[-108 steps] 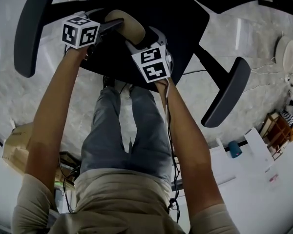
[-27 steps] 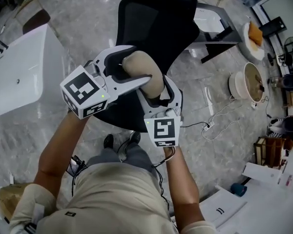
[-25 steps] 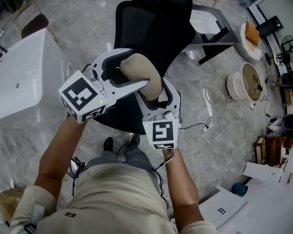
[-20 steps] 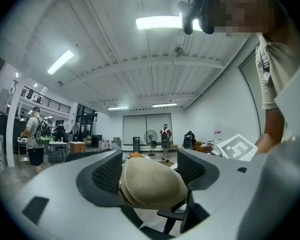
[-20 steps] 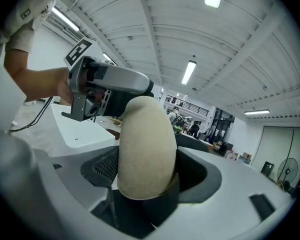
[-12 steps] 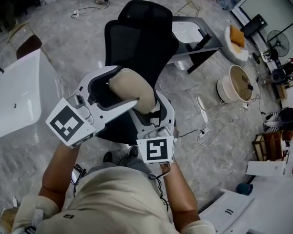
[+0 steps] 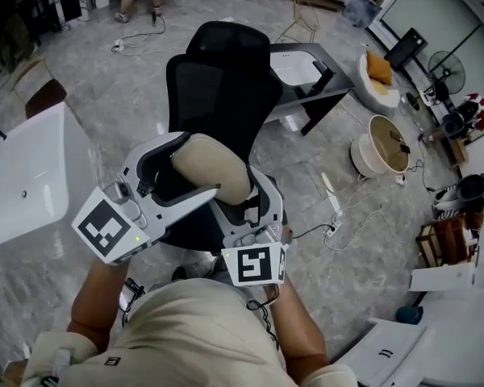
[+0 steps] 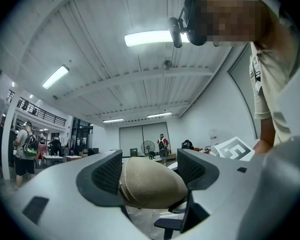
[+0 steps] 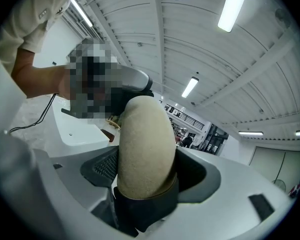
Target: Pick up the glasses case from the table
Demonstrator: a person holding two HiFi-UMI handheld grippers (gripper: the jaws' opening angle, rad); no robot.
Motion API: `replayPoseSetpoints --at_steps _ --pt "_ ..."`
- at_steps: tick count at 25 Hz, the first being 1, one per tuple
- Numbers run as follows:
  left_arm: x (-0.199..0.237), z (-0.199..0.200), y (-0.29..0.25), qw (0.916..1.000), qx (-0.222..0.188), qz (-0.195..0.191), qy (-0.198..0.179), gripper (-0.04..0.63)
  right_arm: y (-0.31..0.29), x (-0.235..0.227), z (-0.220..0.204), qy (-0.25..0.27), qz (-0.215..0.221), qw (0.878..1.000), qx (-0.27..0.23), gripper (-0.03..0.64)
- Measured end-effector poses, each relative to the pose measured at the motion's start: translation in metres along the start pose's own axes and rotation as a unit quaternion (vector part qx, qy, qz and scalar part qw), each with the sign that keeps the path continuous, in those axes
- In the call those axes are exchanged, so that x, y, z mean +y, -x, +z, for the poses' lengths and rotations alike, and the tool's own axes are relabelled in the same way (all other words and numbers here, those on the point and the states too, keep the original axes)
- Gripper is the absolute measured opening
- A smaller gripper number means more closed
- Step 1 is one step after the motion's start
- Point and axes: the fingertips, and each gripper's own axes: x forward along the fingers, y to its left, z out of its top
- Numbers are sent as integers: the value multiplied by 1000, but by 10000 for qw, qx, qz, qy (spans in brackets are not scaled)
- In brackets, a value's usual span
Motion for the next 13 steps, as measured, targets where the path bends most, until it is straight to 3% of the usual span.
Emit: replayPoseSetpoints --at_steps 2,5,13 --pt "-4 -11 6 9992 386 44 92 353 5 0 4 46 -12 10000 -29 337" --pt "-10 4 5 9999 77 -17 -62 353 12 2 6 52 -25 10000 -46 337" --pt "-27 -2 3 9995 295 76 -58 353 32 4 -1 52 -46 10000 -26 339"
